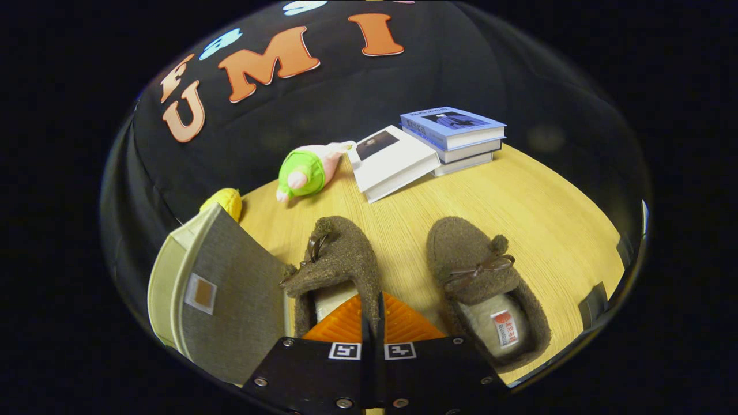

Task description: Open the storage box then place both shoes into the box .Put the left shoe in first, then the right shoe, with the right side of both shoes facing outward in a uniform manner.

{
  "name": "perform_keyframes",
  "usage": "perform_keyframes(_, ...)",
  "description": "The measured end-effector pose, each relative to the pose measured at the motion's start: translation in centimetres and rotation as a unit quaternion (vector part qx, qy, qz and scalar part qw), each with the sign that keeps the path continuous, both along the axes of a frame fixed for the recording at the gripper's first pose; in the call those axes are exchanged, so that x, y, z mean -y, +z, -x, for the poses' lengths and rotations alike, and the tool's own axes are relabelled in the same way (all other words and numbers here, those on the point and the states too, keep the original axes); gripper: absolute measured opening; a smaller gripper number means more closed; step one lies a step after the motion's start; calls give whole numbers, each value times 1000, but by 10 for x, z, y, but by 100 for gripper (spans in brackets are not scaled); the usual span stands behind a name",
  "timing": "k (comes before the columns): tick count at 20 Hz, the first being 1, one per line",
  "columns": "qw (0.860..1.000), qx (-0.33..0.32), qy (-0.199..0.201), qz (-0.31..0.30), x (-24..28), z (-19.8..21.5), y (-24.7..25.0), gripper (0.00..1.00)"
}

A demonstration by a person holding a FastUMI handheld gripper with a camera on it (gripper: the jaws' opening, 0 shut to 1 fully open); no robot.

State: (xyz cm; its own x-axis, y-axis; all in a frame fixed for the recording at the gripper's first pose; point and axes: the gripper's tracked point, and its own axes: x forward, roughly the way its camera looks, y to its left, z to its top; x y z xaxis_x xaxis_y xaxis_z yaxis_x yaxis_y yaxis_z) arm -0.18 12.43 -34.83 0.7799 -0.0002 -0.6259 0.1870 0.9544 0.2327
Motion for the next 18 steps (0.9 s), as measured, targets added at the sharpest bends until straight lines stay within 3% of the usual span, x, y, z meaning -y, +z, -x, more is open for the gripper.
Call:
perform_keyframes(10, 997, 68, 11, -20, -44, -10, 130, 0)
perform_keyframes(18, 996, 47, 47, -59, -139, -3, 138, 1)
